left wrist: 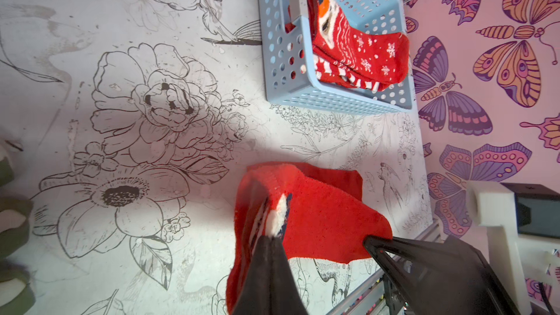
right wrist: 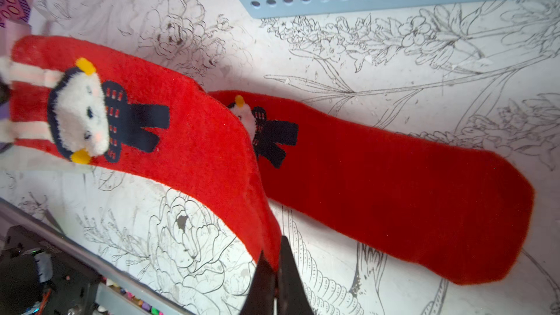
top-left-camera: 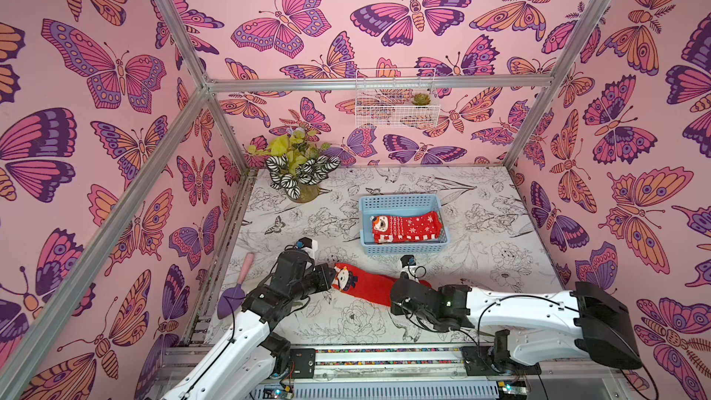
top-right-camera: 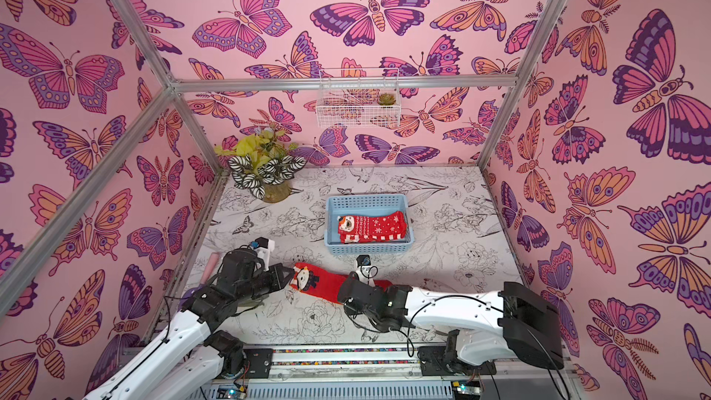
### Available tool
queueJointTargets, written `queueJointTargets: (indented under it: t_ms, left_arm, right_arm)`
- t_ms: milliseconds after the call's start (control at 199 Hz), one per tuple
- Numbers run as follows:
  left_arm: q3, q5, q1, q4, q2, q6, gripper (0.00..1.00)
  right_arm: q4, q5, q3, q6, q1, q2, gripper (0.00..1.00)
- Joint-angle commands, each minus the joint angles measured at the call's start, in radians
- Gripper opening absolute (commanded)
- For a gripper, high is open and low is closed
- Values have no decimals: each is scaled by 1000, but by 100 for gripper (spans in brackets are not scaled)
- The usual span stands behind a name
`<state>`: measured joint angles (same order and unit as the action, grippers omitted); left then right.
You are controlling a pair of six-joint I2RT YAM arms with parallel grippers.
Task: Place the socks together as a pair
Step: Pick up the sock from the center of the board, then place the sock in the sock.
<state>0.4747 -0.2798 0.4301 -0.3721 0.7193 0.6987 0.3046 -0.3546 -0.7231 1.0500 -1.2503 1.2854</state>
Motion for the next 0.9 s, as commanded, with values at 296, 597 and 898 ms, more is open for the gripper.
queueJointTargets:
  t_ms: [296, 597, 898]
  left_arm:
    - [52, -79, 42, -15, -70, 68, 0]
    - [-28, 27, 183, 199, -7, 125, 0]
    - [-78, 114, 233, 322, 176, 102, 0]
  right_arm:
    - [233, -124, -10, -23, 19, -202, 0]
    - [257, -71, 97, 15, 84, -314, 0]
    - [260, 83, 163, -118, 290, -279, 0]
